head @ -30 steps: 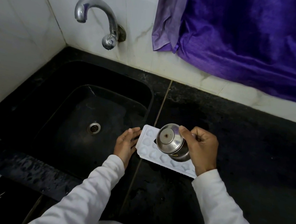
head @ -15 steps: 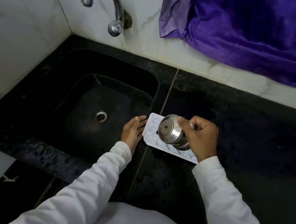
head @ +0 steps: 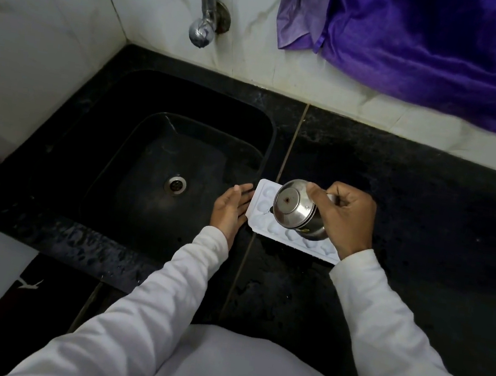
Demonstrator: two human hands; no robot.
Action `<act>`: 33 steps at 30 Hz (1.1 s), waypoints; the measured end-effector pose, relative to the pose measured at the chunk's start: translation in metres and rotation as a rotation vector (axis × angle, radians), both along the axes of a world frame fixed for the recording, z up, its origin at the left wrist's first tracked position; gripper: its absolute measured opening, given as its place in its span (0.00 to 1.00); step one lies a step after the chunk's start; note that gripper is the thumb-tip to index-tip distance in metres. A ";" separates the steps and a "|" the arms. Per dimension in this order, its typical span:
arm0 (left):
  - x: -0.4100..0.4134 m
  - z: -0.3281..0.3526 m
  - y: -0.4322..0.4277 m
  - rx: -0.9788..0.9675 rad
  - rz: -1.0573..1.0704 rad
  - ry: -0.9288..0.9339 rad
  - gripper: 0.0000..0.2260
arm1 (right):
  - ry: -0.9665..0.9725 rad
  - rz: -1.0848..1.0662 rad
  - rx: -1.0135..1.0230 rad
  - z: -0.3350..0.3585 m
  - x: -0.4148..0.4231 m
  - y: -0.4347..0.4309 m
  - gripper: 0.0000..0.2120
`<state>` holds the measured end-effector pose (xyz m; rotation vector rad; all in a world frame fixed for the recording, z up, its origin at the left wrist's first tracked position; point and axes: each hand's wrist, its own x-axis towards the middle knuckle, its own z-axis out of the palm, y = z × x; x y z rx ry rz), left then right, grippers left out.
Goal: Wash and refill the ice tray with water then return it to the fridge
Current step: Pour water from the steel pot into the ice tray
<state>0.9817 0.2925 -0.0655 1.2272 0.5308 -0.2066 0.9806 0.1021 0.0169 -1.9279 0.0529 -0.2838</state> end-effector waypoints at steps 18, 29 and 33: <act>-0.001 0.000 0.000 -0.009 0.010 0.003 0.17 | 0.072 -0.069 0.160 0.004 -0.004 -0.008 0.24; -0.001 0.000 0.000 0.004 0.002 0.011 0.15 | 0.046 -0.072 0.073 0.000 -0.012 -0.021 0.23; -0.001 0.000 0.000 0.008 0.002 0.008 0.15 | 0.043 -0.071 0.036 -0.003 -0.014 -0.023 0.23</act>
